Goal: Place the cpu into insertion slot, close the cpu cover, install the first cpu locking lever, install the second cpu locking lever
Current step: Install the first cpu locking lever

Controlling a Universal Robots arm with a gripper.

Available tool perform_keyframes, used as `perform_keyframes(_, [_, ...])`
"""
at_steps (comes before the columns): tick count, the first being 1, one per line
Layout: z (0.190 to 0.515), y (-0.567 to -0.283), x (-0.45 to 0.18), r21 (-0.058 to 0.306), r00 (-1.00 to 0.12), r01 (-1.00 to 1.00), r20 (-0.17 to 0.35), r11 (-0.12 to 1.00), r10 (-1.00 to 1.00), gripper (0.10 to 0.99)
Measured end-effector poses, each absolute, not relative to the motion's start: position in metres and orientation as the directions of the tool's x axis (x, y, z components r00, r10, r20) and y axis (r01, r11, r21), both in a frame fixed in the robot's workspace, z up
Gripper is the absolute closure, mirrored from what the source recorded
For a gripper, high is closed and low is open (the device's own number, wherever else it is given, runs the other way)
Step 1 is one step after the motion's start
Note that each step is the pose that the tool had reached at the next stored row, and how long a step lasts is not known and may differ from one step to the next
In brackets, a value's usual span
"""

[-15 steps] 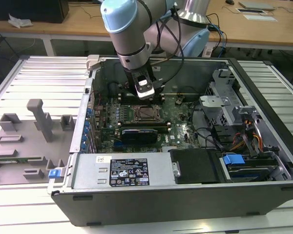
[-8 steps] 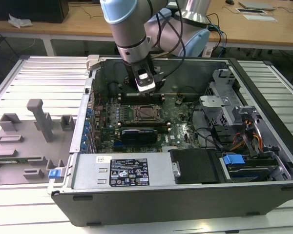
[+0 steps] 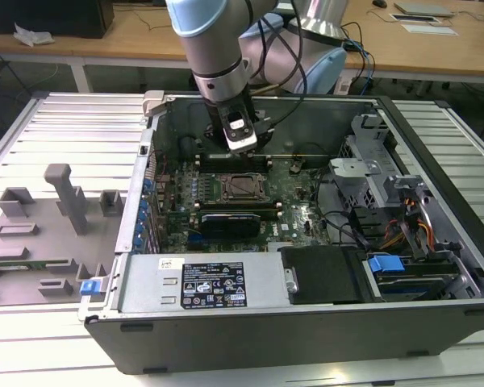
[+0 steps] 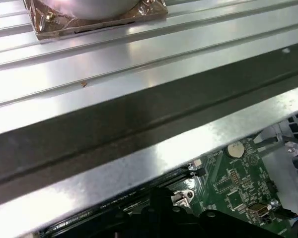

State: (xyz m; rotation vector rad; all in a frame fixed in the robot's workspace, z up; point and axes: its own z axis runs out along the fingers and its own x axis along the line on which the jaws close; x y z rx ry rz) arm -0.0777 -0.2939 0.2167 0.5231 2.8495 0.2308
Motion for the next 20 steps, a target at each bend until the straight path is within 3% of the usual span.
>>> perform_keyframes(1, [0.216, -0.294, -0.074, 0.153, -0.921, 0.342, -0.143, 0.927, 0.363, 0.980])
perform_keyframes(2, [0.216, -0.294, -0.072, 0.088, -0.924, 0.345, -0.141, 0.934, 0.355, 0.980])
perform_keyframes(5, [0.216, -0.294, -0.072, 0.028, -0.926, 0.346, -0.154, 0.938, 0.346, 0.980])
perform_keyframes(7, [0.215, -0.294, -0.072, 0.012, -0.928, 0.346, -0.140, 0.938, 0.344, 0.980])
perform_keyframes(8, [0.215, -0.294, -0.072, -0.003, -0.933, 0.346, -0.109, 0.938, 0.344, 0.980])
perform_keyframes(20, [0.215, -0.297, -0.052, -0.007, -0.940, 0.328, -0.099, 0.945, 0.326, 0.980])
